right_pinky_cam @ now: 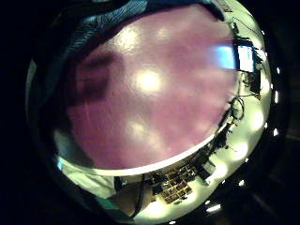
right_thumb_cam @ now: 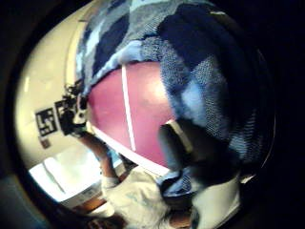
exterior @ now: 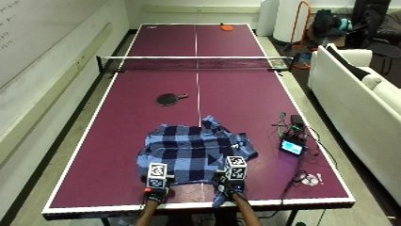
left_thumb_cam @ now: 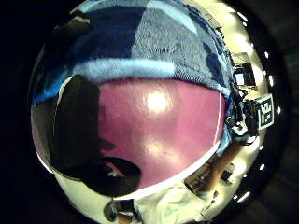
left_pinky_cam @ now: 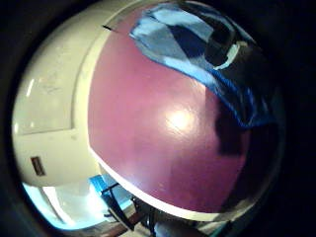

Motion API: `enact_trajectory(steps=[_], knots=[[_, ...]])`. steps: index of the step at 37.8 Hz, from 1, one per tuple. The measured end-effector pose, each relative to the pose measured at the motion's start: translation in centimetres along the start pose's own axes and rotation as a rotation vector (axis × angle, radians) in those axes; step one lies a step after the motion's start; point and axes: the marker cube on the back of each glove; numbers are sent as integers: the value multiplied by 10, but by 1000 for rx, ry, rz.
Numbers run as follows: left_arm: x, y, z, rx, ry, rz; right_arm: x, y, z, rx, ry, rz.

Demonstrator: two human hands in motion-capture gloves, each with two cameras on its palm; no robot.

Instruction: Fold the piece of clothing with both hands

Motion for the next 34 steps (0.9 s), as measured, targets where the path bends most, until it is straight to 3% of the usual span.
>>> enact_trajectory(steps=[7, 12, 20, 25, 29, 34], knots=[[10, -44, 66, 219, -194, 21, 14, 9, -9, 230, 46, -2], [9, -43, 75, 314, -111, 50, 34, 5, 2, 239, 59, -96], [-22, 28, 8, 228, 76, 133, 48, 29, -15, 39, 18, -301], [-42, 53, -62, 196, 64, 242, 39, 38, -81, -105, 43, -409], [-52, 28, -95, 91, 51, 271, 34, -6, -129, -146, 1, -369], [-50, -36, -114, -44, -36, 177, 12, -42, -173, -135, -25, -215]])
